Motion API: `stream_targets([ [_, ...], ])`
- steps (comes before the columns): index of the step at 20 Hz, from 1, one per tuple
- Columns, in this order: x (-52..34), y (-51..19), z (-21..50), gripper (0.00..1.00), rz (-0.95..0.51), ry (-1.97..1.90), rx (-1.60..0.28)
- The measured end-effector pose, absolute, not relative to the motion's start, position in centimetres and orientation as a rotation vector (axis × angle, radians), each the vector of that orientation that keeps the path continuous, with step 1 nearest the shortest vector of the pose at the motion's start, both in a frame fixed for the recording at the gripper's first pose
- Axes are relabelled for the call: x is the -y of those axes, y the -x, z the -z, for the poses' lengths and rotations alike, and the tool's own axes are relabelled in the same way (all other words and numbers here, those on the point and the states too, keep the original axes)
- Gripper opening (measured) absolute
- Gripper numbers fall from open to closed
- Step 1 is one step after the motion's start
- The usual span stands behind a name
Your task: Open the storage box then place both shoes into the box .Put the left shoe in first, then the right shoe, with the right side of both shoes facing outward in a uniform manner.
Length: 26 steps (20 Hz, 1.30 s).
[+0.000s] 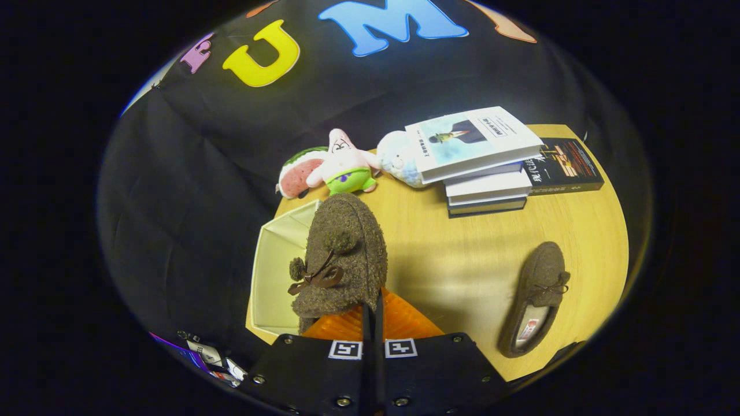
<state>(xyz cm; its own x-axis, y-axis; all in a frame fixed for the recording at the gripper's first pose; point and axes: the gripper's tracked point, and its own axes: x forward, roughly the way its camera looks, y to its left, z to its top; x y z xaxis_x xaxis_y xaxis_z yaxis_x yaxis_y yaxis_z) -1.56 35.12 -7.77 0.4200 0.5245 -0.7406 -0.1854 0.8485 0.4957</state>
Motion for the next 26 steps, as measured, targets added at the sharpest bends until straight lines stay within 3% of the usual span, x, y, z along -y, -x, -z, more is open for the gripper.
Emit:
stream_targets([
  [6,-41.8,0.7,5.2,0.0,-0.583,-0.335,-1.02],
  [13,-48.0,0.3,7.5,0.0,-0.648,-0.285,-1.074],
  [26,-54.6,1.0,18.7,0.0,-0.581,-0.124,-1.199],
])
